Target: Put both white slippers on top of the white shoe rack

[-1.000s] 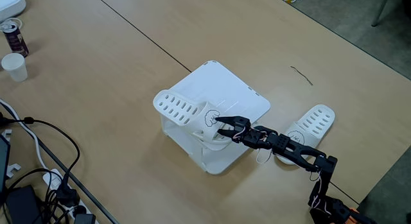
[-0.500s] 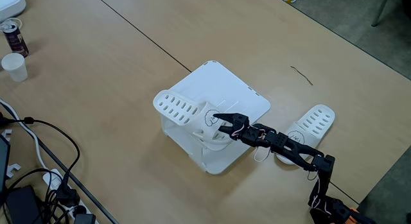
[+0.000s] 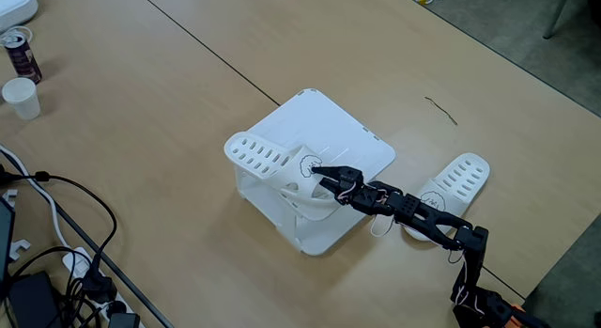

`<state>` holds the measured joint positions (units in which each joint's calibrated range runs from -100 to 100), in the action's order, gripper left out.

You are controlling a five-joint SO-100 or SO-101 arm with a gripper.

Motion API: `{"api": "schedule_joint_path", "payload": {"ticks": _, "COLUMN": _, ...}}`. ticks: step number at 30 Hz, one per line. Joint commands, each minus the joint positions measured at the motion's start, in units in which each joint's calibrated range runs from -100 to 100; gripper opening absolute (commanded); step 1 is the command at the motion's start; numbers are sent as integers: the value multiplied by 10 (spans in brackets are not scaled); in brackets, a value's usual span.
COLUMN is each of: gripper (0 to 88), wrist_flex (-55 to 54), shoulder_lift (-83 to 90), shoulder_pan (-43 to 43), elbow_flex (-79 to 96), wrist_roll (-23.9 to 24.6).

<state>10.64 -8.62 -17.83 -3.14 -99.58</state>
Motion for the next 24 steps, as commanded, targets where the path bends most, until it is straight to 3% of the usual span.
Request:
{"api": "schedule_joint_path", "payload": {"ticks": 1, "gripper": 7, "wrist_flex": -6, "shoulder_lift": 21, "shoulder_pan": 15, "elbow_flex": -46, "wrist_roll": -4}}
{"api": "schedule_joint_path", "payload": {"ticks": 24, "gripper": 7, "wrist_flex": -1, "shoulder_lift": 87, "shoulder_pan": 16, "elbow_flex": -38, "wrist_roll": -4}}
